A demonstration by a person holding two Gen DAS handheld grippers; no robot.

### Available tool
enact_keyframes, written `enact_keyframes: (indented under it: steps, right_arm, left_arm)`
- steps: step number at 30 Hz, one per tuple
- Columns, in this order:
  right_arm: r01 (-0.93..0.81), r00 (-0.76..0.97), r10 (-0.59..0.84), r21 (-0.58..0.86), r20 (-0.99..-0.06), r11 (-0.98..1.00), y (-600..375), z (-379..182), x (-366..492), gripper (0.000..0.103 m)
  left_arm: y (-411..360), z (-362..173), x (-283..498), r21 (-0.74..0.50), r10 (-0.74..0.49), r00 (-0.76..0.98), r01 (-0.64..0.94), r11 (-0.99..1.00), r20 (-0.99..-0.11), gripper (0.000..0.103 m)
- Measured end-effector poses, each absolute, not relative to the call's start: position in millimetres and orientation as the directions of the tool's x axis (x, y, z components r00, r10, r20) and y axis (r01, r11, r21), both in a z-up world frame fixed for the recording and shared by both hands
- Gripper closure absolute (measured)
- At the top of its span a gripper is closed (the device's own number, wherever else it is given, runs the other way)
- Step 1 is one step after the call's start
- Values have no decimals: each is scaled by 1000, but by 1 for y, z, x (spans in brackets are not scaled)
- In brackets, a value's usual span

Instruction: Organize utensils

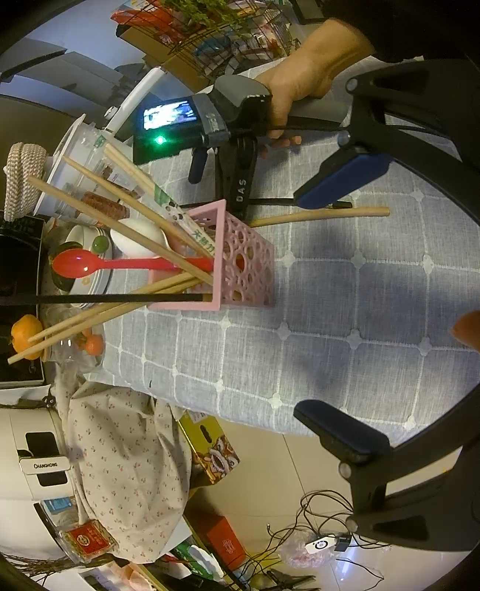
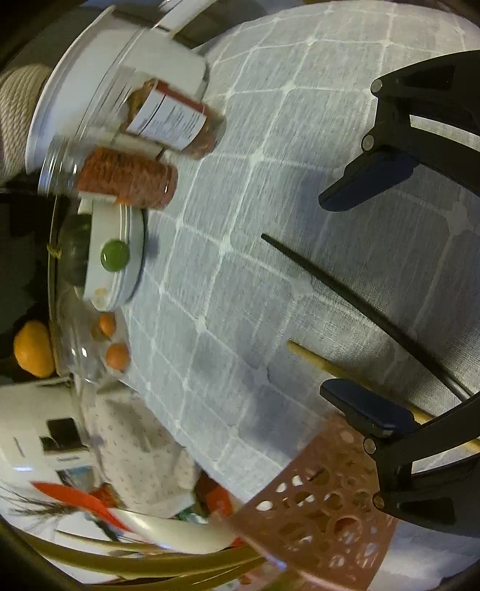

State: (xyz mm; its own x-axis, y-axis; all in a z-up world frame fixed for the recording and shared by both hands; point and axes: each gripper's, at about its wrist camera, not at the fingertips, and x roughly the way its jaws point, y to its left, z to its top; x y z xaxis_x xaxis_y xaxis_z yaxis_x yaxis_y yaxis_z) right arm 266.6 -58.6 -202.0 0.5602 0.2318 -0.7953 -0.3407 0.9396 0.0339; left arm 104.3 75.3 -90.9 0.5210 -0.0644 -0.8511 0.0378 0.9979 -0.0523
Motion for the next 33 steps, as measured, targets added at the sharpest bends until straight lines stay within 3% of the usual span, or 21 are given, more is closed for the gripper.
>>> enact_keyframes:
  steps: [25, 33]
  right_arm:
    - [-381, 488, 194, -8, -851, 925, -86, -208, 243, 15]
    - [-294, 431, 219, 93, -875, 951, -121, -202, 243, 32]
  left_arm:
    - [74, -88, 100, -90, -101, 507, 47, 995, -856, 1]
    - [74, -84, 96, -106, -121, 512, 58, 993, -850, 0]
